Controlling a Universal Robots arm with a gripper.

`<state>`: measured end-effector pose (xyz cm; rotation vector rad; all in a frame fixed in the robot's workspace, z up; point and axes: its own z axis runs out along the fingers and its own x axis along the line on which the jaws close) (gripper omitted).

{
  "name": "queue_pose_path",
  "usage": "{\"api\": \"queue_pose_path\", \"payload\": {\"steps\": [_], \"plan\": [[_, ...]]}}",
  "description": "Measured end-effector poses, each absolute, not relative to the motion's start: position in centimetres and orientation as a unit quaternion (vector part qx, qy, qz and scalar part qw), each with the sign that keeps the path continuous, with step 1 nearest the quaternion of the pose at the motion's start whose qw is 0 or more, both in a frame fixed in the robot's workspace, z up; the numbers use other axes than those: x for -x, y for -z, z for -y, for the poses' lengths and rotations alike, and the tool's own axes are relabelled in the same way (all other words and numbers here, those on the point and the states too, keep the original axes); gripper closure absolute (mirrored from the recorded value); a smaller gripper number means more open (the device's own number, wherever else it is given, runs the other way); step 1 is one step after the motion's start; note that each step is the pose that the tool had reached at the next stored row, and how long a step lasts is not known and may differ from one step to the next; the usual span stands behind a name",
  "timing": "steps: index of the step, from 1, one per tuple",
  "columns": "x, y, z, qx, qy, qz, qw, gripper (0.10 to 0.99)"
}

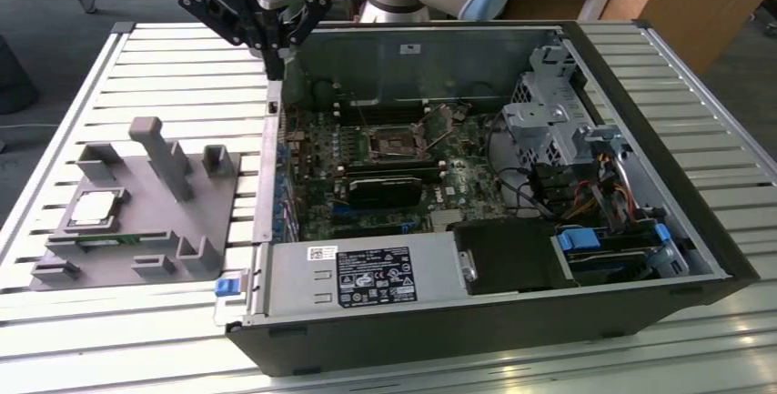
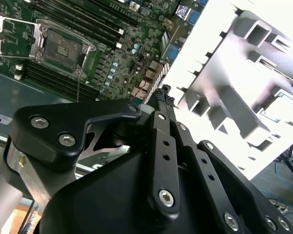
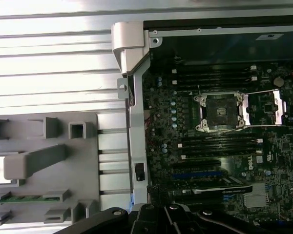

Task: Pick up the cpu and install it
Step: 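Reach for the cpu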

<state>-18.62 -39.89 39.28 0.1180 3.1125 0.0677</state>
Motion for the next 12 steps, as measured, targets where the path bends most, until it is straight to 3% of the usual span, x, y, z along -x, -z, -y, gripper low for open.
{"api": "queue_pose_path", "payload": {"steps": [12], "plan": [[19.28,-39.28,39.89,-0.038,-0.022,-0.999,0.013,0.98]]}}
